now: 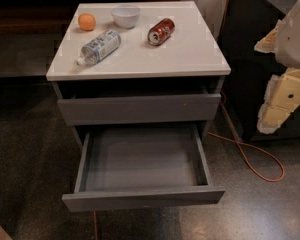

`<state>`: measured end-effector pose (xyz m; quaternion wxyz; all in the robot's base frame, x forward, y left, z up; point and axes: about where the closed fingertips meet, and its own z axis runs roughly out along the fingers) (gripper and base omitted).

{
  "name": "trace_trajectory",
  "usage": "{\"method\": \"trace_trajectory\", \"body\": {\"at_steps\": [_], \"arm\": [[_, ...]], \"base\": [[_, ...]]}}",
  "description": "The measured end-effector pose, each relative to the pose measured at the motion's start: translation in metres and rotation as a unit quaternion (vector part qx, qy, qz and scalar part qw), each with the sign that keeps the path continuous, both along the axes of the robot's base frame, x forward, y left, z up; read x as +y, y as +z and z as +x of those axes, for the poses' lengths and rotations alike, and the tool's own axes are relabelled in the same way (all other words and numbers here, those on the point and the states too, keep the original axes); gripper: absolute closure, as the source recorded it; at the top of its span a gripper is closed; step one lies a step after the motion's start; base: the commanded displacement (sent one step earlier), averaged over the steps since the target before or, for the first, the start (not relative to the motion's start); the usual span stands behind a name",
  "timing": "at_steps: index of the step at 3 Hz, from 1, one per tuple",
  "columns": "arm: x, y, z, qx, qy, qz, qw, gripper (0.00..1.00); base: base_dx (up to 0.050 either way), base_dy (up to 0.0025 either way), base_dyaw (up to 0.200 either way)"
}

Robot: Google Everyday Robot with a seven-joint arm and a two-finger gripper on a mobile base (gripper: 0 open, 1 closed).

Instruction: Place coke can into middle drawer

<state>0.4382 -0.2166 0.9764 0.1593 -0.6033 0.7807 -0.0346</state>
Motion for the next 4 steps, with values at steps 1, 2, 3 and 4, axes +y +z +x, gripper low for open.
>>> {"method": "trace_trajectory", "body": {"at_steps": [1, 2, 3, 4], "arm": [[0.000, 0.000, 0.000, 0.000, 0.000, 0.000, 1.0000, 0.00], [0.000, 0.000, 0.000, 0.000, 0.000, 0.000, 1.0000, 0.00], [0.000, 0.000, 0.000, 0.000, 0.000, 0.000, 1.0000, 0.00], [0.007, -0.001, 0.015, 0.001, 0.028, 0.011, 0.9996, 0.00]], "base": [[0.050, 0.00001, 0.000], [0.050, -0.00001, 0.000], [0.000, 0.00000, 0.000], [0.000, 0.00000, 0.000]]}}
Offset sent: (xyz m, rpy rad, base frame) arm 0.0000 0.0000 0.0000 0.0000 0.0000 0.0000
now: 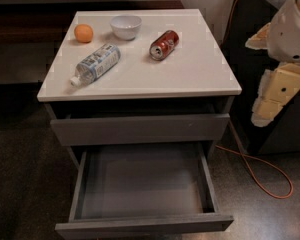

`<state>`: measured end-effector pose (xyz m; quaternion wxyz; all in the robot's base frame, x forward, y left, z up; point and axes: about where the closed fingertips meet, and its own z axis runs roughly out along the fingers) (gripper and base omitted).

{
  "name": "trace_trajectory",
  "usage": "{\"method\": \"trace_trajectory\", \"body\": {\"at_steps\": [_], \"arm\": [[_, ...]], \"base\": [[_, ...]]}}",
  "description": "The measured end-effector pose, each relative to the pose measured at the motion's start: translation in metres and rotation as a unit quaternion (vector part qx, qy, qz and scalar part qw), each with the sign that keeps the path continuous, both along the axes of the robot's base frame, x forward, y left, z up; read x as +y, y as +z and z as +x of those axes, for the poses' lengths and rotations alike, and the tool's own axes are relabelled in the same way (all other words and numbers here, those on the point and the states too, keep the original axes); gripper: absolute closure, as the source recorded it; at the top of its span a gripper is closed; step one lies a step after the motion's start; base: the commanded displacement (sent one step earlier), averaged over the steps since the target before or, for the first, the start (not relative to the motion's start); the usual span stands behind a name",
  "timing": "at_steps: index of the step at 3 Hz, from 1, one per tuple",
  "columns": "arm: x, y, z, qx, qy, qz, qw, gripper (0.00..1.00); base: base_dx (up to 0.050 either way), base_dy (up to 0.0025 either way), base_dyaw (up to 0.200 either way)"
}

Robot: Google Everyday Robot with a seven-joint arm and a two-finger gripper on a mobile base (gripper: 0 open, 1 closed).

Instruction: Place coke can into middle drawer

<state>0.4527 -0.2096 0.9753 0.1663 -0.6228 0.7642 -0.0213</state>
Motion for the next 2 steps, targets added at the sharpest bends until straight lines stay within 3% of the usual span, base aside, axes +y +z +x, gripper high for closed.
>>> {"method": "trace_trajectory", "body": {"at_steps": [1, 2], "arm": [[0.007, -0.006, 0.030, -0.005, 0.037, 0.005, 0.9993, 0.00], [0.014, -0.018, 0.079, -0.017, 0.089, -0.005, 0.9959, 0.00]], "base": [[0.000, 0.00000, 0.000], [0.000, 0.00000, 0.000]]}}
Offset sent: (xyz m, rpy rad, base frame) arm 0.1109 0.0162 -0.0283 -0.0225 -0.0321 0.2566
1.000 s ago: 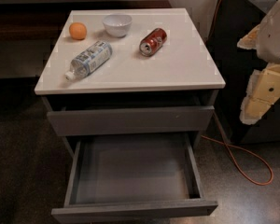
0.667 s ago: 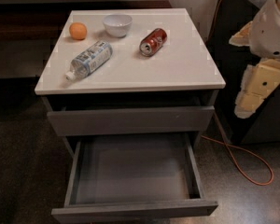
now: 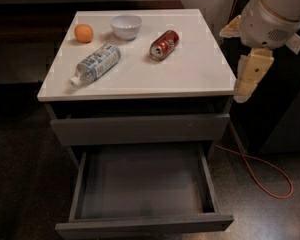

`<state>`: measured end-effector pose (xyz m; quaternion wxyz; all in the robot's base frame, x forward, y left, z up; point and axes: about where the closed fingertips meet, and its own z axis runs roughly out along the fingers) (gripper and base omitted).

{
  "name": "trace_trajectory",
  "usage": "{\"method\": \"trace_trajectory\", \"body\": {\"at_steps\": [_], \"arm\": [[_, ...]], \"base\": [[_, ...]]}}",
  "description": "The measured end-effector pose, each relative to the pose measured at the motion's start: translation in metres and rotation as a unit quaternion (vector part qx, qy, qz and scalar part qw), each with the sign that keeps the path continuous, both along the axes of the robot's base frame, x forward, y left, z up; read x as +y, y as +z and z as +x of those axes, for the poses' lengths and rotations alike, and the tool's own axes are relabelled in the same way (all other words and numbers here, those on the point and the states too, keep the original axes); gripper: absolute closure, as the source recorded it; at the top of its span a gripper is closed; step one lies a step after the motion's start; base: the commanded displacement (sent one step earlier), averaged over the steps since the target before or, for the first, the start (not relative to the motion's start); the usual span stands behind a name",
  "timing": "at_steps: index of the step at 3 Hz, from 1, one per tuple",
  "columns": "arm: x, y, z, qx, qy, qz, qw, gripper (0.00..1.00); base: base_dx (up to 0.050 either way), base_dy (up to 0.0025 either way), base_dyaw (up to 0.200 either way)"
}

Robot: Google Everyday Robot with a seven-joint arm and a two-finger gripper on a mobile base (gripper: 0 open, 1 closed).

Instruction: Place coke can into middle drawer

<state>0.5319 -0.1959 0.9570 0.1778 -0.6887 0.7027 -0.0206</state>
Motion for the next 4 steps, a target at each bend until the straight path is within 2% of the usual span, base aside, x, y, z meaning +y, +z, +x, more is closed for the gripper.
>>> {"method": "trace_trajectory", "body": {"at_steps": [1, 2, 3, 4], "arm": [[0.003, -0.010, 0.038, -0.013, 0.036, -0.014, 0.9992, 0.00], [0.010, -0.019, 0.081, -0.043, 0.085, -0.032, 0.9949, 0.00], [0.027, -0.023, 0.131, -0.092, 0.166, -0.061, 0.9799, 0.00], [0.045, -0.023, 0.160, -0.127, 0.257, -0.090, 0.9536, 0.00]], "base": [[0.000, 0.00000, 0.000], [0.000, 0.00000, 0.000], [0.000, 0.00000, 0.000], [0.000, 0.00000, 0.000]]}}
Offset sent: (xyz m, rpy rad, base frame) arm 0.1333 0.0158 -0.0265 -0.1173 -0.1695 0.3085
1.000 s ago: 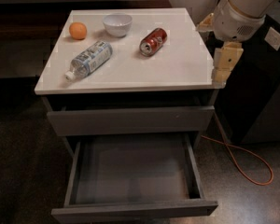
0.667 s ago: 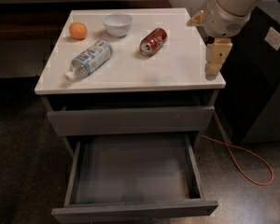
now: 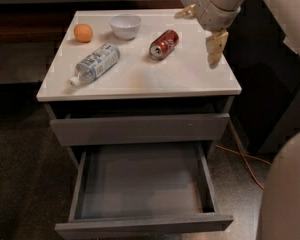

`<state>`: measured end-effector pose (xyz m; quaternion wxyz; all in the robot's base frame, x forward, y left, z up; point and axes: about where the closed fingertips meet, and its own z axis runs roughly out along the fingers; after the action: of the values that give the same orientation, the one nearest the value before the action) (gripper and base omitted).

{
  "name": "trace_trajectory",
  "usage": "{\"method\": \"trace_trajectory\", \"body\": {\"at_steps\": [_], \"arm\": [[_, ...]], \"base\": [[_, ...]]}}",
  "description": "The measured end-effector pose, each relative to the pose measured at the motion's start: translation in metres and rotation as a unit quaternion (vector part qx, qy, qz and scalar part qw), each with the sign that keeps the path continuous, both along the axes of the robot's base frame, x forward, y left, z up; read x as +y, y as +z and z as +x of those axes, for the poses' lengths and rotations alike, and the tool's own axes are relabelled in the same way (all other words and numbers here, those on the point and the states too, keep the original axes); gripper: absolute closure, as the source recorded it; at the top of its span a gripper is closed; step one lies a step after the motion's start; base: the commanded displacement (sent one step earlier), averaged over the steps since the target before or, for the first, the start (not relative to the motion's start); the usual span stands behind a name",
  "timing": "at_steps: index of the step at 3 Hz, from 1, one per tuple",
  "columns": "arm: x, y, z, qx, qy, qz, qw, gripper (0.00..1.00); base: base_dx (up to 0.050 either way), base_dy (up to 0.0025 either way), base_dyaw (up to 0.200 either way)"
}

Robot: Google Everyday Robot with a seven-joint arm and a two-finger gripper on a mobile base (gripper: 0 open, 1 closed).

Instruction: Place coke can into middle drawer

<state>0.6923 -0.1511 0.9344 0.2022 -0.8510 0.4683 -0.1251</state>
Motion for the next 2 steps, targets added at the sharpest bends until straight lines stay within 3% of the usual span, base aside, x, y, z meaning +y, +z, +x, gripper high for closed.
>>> {"method": "trace_trajectory", "body": {"at_steps": [1, 2], "arm": [[0.0100, 0.0005, 0.0127, -0.020, 0.083, -0.037, 0.9957, 0.00], [0.0100, 0.0004, 0.0127, -0.020, 0.083, -0.037, 0.9957, 0.00]], "base": [[0.000, 0.00000, 0.000], [0.000, 0.00000, 0.000]]}}
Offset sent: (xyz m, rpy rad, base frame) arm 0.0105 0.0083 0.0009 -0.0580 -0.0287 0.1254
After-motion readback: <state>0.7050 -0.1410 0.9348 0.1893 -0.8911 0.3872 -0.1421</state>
